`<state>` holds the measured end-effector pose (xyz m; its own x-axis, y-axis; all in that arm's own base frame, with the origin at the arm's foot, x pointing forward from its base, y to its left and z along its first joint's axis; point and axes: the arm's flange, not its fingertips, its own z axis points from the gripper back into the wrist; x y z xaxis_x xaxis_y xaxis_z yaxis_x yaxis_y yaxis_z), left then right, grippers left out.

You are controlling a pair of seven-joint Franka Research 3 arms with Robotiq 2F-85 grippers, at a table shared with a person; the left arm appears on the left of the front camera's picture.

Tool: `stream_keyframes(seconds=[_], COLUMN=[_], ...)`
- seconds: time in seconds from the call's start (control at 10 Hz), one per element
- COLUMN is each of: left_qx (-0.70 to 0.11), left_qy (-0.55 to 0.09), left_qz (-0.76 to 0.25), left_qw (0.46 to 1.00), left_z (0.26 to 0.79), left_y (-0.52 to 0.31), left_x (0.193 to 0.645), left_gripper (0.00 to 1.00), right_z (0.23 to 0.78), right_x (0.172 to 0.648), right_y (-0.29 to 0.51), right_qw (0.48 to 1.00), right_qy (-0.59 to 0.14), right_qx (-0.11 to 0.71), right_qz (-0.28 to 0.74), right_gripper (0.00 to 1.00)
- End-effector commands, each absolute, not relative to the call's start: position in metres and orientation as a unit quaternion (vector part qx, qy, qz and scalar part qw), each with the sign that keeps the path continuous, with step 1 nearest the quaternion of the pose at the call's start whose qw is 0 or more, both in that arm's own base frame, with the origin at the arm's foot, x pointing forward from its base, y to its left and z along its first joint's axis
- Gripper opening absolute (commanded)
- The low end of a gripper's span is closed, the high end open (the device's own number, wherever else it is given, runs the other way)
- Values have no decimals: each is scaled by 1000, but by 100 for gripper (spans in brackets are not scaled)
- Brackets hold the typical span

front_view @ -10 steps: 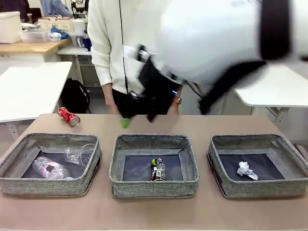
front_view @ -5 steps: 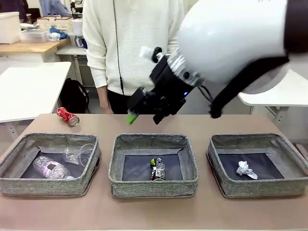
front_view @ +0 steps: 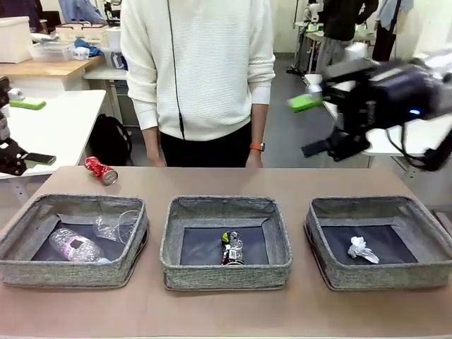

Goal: Sort the waste into the appropriate baskets.
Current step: Place the picked waste into the Fabric basket indicated by the person.

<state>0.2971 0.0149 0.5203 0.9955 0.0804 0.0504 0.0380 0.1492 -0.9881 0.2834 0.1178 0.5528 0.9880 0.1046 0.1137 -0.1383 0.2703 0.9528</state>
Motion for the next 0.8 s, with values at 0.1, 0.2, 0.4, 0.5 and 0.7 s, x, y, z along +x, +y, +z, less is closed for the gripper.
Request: stream_keyframes(seconds=[0.1, 0.2, 0.4, 0.5, 0.7], left_qx=[-671, -671, -657, -666, -666], left_qy=[-67, -63, -39, -48, -48], left_qz=[29, 26, 24, 32, 32], left_qw=[738, 738, 753, 744, 744], left_z=[494, 493, 486, 507, 507], left_y=[5, 6, 5, 20, 20], left_x=[281, 283, 288, 311, 311], left_gripper=[100, 100, 100, 100, 100], right_z=[500, 480, 433, 498, 498], right_x=[280, 272, 261, 291, 291], right_y=[24, 1, -22, -23, -23], right_qw=[770, 769, 763, 754, 754], right_qy=[49, 34, -99, 23, 23], right_qx=[636, 639, 638, 657, 657], right_qz=[18, 15, -29, -5, -5], right_gripper=[100, 100, 100, 100, 100])
